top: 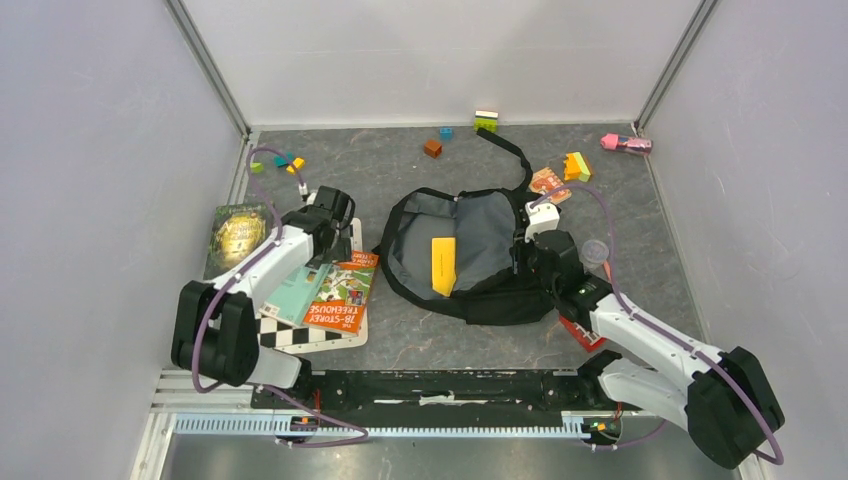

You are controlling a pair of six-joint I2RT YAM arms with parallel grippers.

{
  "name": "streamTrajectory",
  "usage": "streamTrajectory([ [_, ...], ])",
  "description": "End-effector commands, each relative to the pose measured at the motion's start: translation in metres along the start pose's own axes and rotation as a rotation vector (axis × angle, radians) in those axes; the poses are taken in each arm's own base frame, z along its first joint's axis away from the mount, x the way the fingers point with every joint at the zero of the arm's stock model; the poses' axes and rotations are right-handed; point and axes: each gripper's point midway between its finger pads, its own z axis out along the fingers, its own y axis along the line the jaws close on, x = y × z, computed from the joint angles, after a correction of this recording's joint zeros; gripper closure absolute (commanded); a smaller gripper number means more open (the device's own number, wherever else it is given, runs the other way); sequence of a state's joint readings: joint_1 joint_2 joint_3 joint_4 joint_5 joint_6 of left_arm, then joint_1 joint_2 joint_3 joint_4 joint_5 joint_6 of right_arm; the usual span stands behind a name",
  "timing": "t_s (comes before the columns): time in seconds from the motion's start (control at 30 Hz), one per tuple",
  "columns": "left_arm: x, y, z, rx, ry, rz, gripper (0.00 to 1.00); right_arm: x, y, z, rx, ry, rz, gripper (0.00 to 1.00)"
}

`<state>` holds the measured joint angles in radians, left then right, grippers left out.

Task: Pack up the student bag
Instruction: Pick up the book from the center of the board.

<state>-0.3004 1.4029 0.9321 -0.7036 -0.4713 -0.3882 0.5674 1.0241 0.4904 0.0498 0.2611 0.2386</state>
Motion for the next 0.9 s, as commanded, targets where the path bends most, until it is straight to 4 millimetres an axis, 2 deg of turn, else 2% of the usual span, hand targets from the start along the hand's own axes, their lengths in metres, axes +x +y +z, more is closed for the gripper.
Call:
streamTrajectory([
  [0.0, -0.009, 0.003, -0.002, -0.012, -0.002, 0.117, 0.0, -0.012, 0.005, -0.002, -0.033, -0.062, 0.038, 0.63],
  [0.17, -0.003, -0.012, 0.007, 0.047, 0.033, 0.15, 0.0, -0.014, 0.011, -0.002, -0.065, -0.066, 0.056, 0.62],
  [0.37, 0.002, -0.012, 0.022, 0.003, 0.084, 0.195, 0.01, -0.018, 0.013, -0.003, -0.075, -0.074, 0.063, 0.62],
  [0.47, 0.004, -0.015, 0.025, 0.014, 0.101, 0.21, 0.2, -0.019, 0.013, -0.004, -0.078, -0.081, 0.068, 0.62],
  [0.53, 0.003, -0.015, 0.023, 0.017, 0.091, 0.207, 0.39, -0.02, 0.013, -0.005, -0.078, -0.083, 0.071, 0.62],
  [0.73, -0.009, -0.007, 0.006, 0.027, 0.004, 0.169, 0.84, -0.021, 0.014, -0.006, -0.084, -0.084, 0.072, 0.61],
  [0.8, -0.015, -0.003, -0.004, 0.035, -0.039, 0.145, 0.94, -0.022, 0.014, -0.006, -0.082, -0.085, 0.07, 0.61],
  [0.87, -0.022, 0.001, -0.014, 0.047, -0.088, 0.118, 0.98, -0.023, 0.013, -0.007, -0.079, -0.087, 0.065, 0.61],
])
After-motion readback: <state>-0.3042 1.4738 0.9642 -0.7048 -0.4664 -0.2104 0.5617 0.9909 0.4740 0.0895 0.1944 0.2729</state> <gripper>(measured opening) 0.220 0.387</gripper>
